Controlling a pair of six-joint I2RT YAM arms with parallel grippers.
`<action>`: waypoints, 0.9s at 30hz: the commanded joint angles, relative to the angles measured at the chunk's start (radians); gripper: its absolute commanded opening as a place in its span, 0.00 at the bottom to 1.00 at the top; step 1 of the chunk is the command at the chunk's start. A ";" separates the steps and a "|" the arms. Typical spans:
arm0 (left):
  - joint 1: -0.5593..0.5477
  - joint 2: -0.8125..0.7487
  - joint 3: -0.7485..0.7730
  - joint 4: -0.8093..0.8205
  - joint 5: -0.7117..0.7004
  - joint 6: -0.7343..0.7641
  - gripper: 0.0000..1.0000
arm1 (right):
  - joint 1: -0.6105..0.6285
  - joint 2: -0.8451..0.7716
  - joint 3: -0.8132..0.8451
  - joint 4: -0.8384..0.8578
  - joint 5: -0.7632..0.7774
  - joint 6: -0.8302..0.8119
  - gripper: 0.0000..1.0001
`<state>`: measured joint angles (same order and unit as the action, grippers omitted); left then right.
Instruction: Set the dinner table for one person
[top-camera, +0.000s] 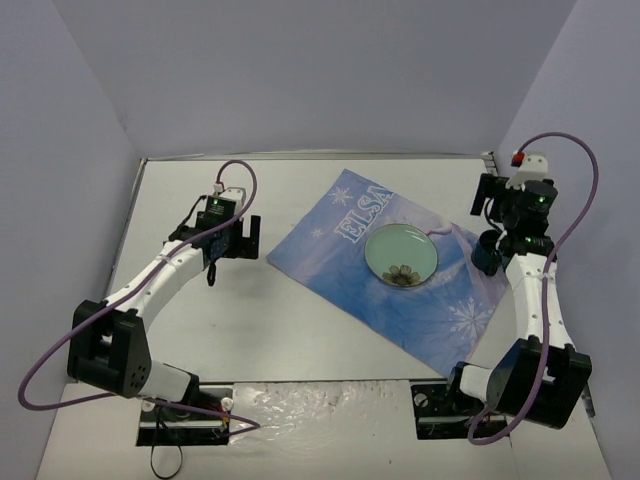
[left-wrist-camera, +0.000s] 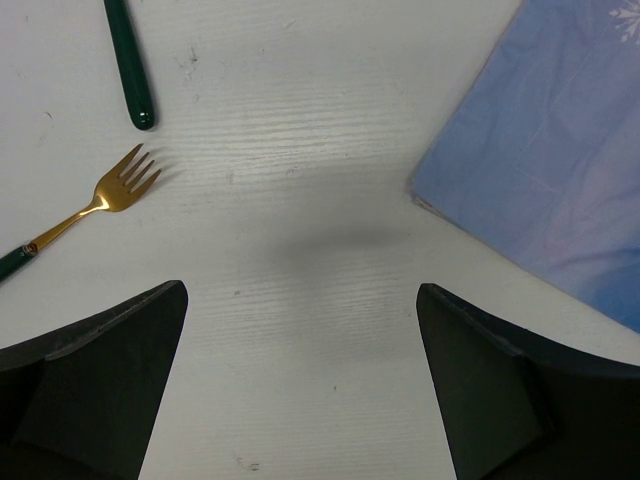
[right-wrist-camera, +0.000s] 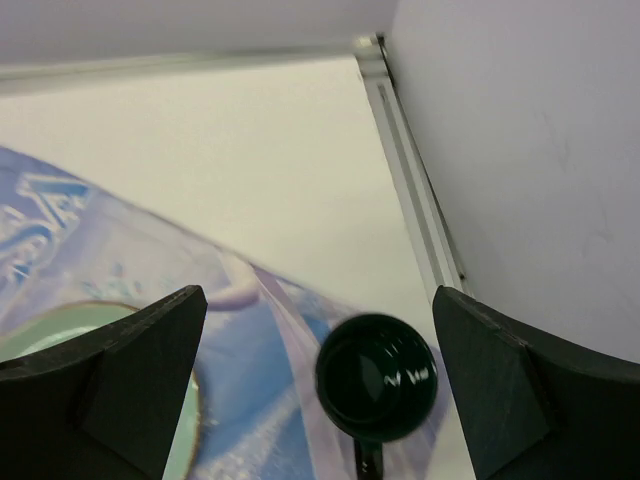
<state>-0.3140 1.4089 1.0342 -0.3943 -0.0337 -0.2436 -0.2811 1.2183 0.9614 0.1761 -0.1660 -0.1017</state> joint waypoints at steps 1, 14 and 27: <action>0.033 -0.006 0.069 0.023 -0.017 -0.007 0.97 | 0.070 -0.043 0.089 0.039 -0.045 0.093 0.96; 0.283 0.161 0.161 -0.005 0.021 0.019 0.97 | 0.322 -0.108 0.001 0.040 -0.244 0.206 1.00; 0.432 0.333 0.311 -0.057 0.123 0.022 0.92 | 0.421 -0.266 -0.132 -0.004 -0.307 0.237 1.00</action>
<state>0.0431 1.7781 1.3100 -0.4316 0.0244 -0.2145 0.1281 1.0094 0.8271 0.1288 -0.4315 0.1269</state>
